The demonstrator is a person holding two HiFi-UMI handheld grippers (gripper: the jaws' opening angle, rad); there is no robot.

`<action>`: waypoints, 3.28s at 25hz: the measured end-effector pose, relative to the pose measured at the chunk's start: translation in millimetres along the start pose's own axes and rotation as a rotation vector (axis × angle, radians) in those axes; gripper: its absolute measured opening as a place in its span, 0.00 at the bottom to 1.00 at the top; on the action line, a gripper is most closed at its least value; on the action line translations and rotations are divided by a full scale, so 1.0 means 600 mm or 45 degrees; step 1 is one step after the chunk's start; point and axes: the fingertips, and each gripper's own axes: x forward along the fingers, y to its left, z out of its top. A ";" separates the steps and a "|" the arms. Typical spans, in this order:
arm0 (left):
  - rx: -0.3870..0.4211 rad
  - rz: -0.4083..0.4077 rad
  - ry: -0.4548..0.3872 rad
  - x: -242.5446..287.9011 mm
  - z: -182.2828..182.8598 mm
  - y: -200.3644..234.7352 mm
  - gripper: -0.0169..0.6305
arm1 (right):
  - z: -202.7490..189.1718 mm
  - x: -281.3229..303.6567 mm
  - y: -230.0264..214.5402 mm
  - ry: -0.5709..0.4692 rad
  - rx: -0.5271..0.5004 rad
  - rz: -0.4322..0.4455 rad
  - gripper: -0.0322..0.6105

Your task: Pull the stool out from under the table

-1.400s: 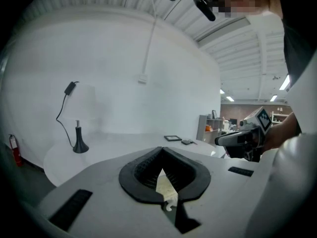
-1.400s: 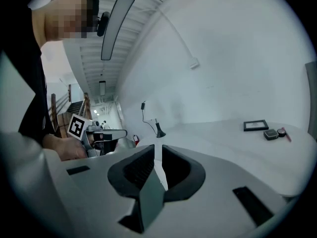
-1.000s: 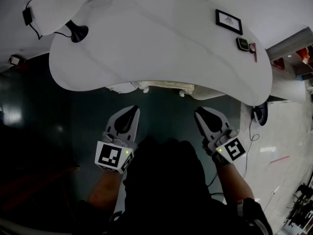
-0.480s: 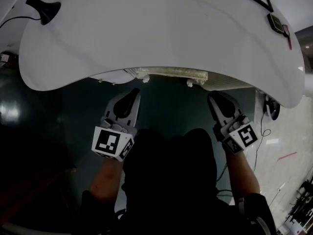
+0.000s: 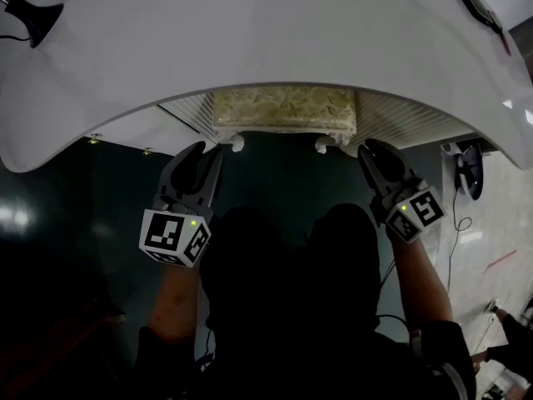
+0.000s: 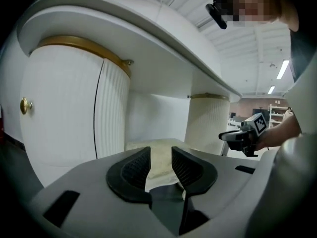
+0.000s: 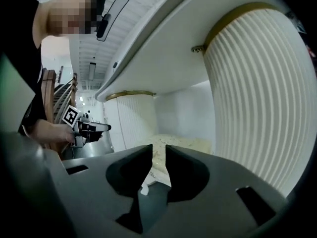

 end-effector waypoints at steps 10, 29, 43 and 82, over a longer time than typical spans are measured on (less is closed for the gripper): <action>-0.010 -0.030 0.104 0.105 -0.139 0.052 0.49 | -0.163 0.040 -0.093 0.152 0.044 -0.058 0.34; -0.002 -0.093 0.288 0.202 -0.273 0.116 0.61 | -0.295 0.119 -0.167 0.324 0.099 -0.137 0.43; -0.009 -0.083 0.247 0.232 -0.266 0.108 0.61 | -0.297 0.142 -0.166 0.394 0.100 -0.152 0.45; -0.107 -0.062 0.882 0.198 -0.258 0.082 0.56 | -0.287 0.130 -0.164 0.980 0.224 -0.046 0.46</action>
